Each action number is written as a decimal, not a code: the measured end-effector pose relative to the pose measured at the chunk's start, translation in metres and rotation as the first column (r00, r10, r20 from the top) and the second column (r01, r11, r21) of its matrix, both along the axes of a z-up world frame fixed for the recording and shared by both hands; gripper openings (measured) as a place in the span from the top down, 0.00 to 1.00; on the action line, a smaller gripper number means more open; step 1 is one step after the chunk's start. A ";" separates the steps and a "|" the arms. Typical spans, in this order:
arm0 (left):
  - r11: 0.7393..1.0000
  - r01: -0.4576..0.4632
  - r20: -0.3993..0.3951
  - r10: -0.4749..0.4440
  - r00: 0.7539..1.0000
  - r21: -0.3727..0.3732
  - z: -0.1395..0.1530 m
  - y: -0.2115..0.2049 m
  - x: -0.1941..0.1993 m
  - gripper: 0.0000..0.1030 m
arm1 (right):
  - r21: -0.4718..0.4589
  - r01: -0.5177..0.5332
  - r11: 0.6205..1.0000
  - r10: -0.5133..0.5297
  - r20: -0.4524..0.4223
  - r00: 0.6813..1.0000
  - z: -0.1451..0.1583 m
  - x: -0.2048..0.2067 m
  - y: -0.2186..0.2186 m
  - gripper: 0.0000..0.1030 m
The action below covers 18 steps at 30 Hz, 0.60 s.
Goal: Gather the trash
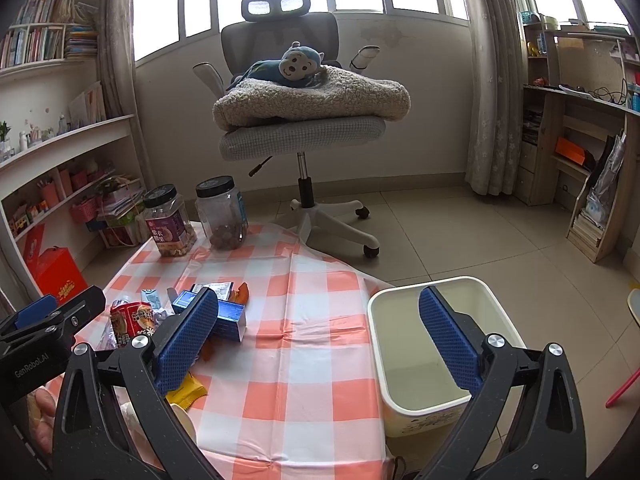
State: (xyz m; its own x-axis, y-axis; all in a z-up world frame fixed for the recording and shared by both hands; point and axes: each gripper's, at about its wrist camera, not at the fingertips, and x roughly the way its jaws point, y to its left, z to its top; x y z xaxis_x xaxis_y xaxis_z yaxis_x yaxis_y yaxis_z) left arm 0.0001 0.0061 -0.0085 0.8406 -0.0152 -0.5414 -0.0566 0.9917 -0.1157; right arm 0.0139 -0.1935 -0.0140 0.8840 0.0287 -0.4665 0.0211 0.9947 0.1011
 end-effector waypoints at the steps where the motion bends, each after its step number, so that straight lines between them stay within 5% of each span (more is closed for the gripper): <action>1: 1.000 -0.004 -0.005 0.004 1.000 0.001 0.000 0.001 0.001 0.07 | -0.006 0.002 1.000 -0.002 -0.012 1.000 -0.002 0.001 0.000 0.07; 10: 0.999 -0.040 -0.134 0.036 0.990 -0.026 -0.020 0.028 0.013 0.07 | -0.028 -0.006 1.000 0.002 -0.148 0.989 -0.015 0.014 -0.009 0.07; 18: 1.000 -0.019 -0.360 0.023 0.933 0.015 -0.070 0.050 0.014 0.07 | -0.043 -0.146 0.988 0.125 -0.324 0.938 -0.008 0.037 0.003 0.07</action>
